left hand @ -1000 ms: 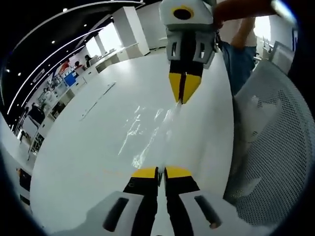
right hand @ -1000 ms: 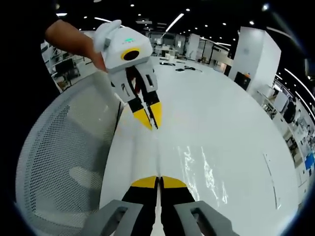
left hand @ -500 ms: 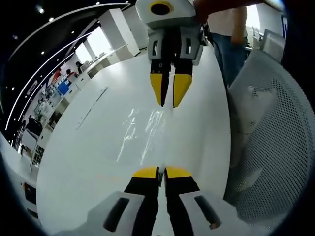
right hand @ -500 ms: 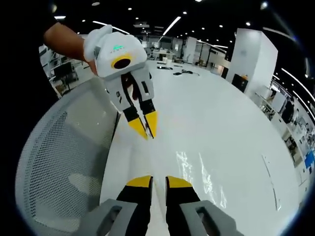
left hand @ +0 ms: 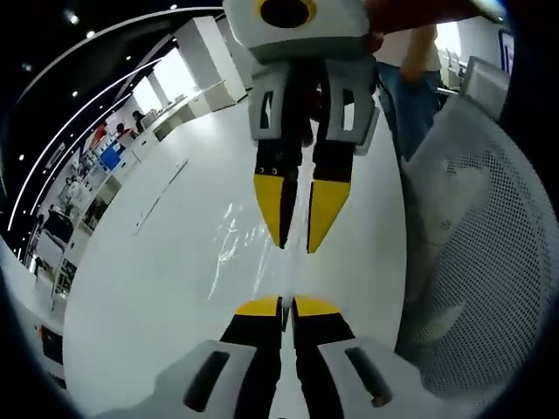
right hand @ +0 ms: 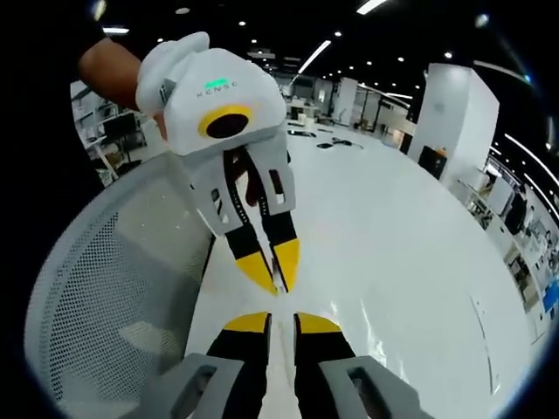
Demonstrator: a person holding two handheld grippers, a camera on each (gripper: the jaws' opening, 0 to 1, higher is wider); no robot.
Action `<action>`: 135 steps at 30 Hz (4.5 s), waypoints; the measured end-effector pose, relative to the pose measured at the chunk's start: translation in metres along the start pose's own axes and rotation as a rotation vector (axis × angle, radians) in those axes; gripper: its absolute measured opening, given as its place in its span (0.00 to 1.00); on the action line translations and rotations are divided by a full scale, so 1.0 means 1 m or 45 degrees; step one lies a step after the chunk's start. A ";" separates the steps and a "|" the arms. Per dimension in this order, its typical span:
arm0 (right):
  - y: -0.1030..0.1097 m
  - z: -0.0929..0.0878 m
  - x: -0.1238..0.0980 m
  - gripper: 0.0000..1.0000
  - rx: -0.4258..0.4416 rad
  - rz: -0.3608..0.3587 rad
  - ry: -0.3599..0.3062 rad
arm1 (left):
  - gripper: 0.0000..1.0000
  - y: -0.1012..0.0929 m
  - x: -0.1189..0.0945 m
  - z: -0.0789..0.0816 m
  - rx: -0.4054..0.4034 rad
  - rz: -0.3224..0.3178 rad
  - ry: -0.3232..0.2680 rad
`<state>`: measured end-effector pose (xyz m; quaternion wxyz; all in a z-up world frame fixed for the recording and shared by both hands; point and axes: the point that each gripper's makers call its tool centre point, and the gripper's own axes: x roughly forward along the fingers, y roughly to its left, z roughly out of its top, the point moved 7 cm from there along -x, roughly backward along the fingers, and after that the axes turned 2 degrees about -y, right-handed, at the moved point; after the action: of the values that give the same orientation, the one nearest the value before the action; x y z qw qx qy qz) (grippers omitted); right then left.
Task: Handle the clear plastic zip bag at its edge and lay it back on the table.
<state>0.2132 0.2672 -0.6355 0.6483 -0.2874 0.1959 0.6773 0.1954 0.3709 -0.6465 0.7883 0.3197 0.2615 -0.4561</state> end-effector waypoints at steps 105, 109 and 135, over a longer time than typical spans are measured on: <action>0.013 -0.006 0.024 0.00 -0.095 0.036 0.210 | 0.03 -0.016 0.011 0.001 0.091 -0.117 0.091; 0.014 -0.004 0.023 0.00 -0.100 0.038 0.197 | 0.01 -0.016 0.012 0.004 0.084 -0.115 0.082; 0.011 -0.022 0.019 0.00 -0.045 0.027 0.200 | 0.00 -0.013 0.011 -0.007 0.047 -0.118 0.108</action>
<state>0.2057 0.2668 -0.6653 0.6186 -0.3489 0.2371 0.6628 0.1884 0.3650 -0.6622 0.7486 0.3407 0.3006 -0.4829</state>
